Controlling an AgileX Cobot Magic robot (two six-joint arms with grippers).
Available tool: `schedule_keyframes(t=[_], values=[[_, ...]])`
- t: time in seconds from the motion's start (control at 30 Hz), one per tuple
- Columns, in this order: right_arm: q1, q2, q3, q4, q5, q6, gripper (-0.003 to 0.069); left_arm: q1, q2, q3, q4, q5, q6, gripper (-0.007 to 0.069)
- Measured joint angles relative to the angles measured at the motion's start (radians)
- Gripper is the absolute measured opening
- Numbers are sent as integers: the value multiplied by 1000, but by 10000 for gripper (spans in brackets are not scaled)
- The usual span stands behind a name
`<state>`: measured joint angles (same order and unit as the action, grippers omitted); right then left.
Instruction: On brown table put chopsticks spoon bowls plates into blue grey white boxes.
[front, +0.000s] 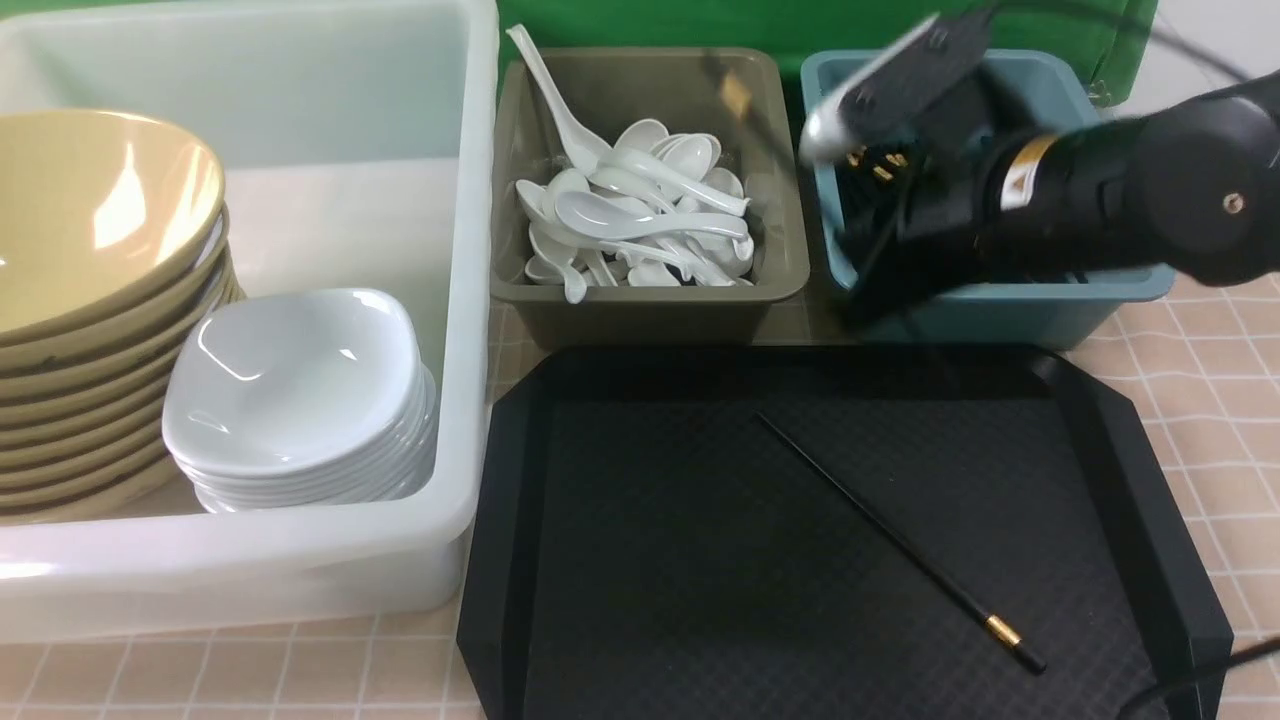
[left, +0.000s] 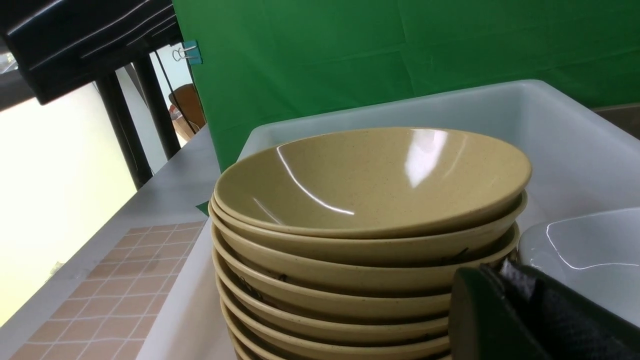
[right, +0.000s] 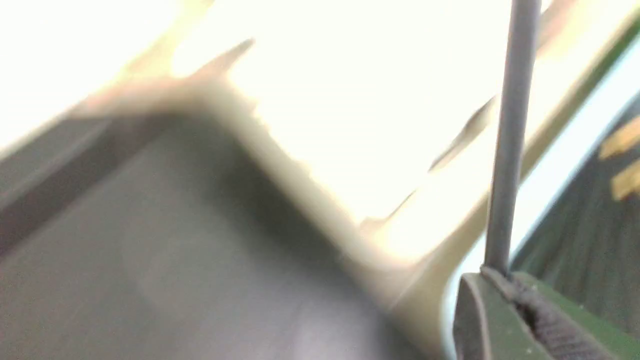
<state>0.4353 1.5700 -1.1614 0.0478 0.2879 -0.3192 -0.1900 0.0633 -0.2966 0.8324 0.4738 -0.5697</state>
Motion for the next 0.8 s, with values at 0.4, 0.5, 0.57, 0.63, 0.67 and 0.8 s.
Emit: schedule_keyframes(t=[0.4,0.5,0.57,0.63,0.67,0.8], values=[[-177,256,-101,-9,-323,120,253,0,0,0,2,0,0,7],[-182,237,-140,-9,-33,139,351,0,0,0,2,0,0,7],[-180,209,-163,-9,178,142,378,0,0,0,2,0,0,7],[-174,186,-171,-11,334,142,380,0,0,0,2,0,0,7],[-173,184,-172,-11,334,142,380,0,0,0,2,0,0,7],[-131,177,-122,-13,616,159,346,0,0,0,3,0,-1,7]])
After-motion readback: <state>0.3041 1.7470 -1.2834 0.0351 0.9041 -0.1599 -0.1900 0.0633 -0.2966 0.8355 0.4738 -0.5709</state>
